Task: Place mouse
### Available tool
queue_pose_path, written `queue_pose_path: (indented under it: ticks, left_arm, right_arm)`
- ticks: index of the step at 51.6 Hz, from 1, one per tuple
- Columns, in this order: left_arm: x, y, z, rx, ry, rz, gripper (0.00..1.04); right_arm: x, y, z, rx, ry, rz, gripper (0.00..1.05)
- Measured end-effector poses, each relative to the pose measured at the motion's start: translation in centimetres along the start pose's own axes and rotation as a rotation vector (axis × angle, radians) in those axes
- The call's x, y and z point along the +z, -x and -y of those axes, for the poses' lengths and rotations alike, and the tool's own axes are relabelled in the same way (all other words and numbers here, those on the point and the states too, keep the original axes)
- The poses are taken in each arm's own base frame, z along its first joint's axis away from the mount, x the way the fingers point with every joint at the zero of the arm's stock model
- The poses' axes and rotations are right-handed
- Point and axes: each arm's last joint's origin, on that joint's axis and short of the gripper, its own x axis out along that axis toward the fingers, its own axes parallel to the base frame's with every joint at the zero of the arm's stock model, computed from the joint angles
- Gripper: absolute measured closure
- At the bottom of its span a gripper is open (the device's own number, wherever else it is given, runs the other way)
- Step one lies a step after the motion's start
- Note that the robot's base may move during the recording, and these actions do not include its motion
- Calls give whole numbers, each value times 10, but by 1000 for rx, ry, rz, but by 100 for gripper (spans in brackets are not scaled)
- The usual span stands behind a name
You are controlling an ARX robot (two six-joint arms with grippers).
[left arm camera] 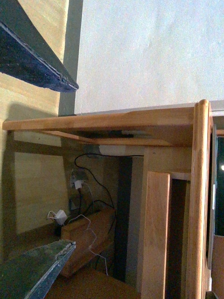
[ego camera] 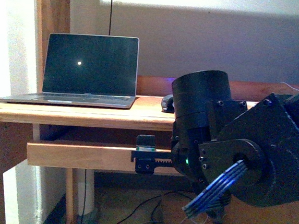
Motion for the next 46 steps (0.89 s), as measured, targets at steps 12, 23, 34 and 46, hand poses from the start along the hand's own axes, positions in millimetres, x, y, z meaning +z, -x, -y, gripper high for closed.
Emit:
queue_pose_path:
  ticks: [12,23,34,46]
  left_arm:
    - [0,0,0,0,0,0,8]
    - [0,0,0,0,0,0,8]
    - [0,0,0,0,0,0,8]
    - [0,0,0,0,0,0,8]
  right_arm:
    - [1,-9,-8,-32,-12,2,7]
    - [2,-5,-4,18,-39,-7,7]
    - [5,31,30,55,-92,-28,7]
    - [20,109,83,87,-161,55,7]
